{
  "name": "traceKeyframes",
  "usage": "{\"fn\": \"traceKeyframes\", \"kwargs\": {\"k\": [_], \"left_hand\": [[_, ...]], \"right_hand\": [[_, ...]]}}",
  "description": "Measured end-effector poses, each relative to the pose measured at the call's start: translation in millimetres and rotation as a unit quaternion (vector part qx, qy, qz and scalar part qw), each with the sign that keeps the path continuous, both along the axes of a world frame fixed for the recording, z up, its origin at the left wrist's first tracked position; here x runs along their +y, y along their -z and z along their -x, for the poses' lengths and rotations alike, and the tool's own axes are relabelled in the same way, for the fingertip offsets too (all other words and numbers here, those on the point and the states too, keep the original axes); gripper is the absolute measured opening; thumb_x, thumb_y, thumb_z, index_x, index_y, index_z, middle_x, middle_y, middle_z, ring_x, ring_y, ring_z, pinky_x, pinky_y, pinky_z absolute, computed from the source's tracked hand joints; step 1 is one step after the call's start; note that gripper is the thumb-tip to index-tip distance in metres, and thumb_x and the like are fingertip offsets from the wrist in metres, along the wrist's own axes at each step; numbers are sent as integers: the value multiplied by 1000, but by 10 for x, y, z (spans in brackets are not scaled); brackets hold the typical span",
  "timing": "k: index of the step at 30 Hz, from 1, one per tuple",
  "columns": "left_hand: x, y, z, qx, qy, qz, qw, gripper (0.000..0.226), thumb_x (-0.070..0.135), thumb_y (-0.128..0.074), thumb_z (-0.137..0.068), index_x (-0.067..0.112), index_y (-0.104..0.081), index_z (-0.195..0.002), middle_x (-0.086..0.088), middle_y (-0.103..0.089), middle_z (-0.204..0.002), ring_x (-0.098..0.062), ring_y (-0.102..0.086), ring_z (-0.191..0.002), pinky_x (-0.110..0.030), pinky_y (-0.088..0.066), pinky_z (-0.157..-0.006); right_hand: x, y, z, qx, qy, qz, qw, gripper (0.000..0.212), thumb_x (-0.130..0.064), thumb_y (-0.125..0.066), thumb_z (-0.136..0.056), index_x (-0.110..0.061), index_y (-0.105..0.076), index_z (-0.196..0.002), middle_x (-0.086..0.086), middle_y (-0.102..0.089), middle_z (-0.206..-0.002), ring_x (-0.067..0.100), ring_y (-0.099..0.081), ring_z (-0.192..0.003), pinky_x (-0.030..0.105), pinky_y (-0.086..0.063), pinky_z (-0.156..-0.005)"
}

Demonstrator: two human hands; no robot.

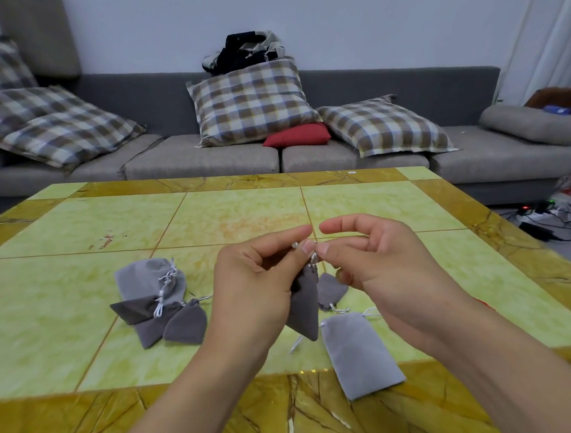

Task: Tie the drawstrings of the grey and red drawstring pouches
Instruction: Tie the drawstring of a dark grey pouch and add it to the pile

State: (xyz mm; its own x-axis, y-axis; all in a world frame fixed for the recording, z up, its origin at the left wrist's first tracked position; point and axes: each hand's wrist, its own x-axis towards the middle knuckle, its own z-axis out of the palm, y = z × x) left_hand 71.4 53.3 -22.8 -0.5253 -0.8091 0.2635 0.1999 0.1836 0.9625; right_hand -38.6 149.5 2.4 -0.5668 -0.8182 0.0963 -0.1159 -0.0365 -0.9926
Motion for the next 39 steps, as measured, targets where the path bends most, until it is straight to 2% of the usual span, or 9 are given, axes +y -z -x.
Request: {"fn": "traceKeyframes", "kwargs": {"k": [7,11,17,25,31,33,35,37,39], "left_hand": [[29,-36,-12,45,49,-68,995,24,8,-72,-82,23,-77,-101,1,-69,-69,-11,-66,-71,-27,-56,-75],[39,-87,-45,50,62,-73,994,23,6,-71,-82,18,-76,-102,-5,-75,-77,-15,-72,-77,-24,-58,-75],[66,-126,-54,2,31,7,999,26,5,-80,-74,15,-75,-98,0,-78,-78,-11,-75,-78,-16,-55,-68],[16,-111,-58,-25,39,12,999,22,5,-75,-82,17,-73,-101,-3,-78,-80,-16,-75,-81,-32,-59,-81],[-46,-186,-101,-103,-12,162,981,20,11,-79,-79,25,-74,-92,4,-74,-70,-6,-71,-69,-19,-57,-66],[-80,-215,-120,-98,26,136,985,20,6,-77,-79,19,-74,-93,-3,-75,-74,-13,-73,-71,-22,-58,-67],[-100,-247,-155,-69,80,59,993,18,-1,-73,-81,10,-73,-96,-13,-75,-79,-24,-74,-72,-24,-59,-66],[-101,-259,-171,-51,107,7,993,17,-4,-69,-83,6,-72,-98,-15,-73,-81,-24,-74,-70,-23,-58,-64],[-91,-249,-154,-54,108,-5,993,17,-2,-69,-85,7,-72,-99,-15,-74,-84,-23,-74,-70,-23,-58,-66]], "right_hand": [[-21,7,97,-24,-12,27,999,10,-9,-77,-79,-7,-78,-89,30,-70,-96,25,-54,-79,28,-46,-67],[-17,7,114,0,-3,51,999,6,-7,-76,-80,-7,-79,-85,25,-73,-89,23,-56,-75,23,-47,-61],[-14,24,110,20,13,56,998,4,-6,-75,-81,-7,-78,-83,17,-75,-82,17,-57,-69,22,-47,-61],[-65,61,119,23,-7,21,999,12,-4,-64,-89,-5,-73,-81,9,-70,-78,18,-59,-74,30,-48,-67],[-79,78,98,-7,-48,-4,999,18,-9,-57,-95,-1,-71,-84,8,-66,-79,14,-56,-74,26,-45,-63],[-65,66,100,-48,-72,-3,996,20,-9,-56,-96,-6,-70,-82,8,-63,-77,13,-56,-71,26,-44,-62],[-66,62,97,-82,-92,-3,992,16,-11,-57,-96,-3,-68,-87,17,-59,-83,25,-54,-76,35,-44,-69],[-66,82,102,-102,-105,-2,989,22,-15,-60,-94,5,-67,-93,23,-56,-91,34,-48,-86,48,-38,-81],[-57,81,101,-106,-103,-2,989,27,-16,-59,-94,11,-63,-97,26,-56,-95,36,-46,-90,50,-33,-82]]}}
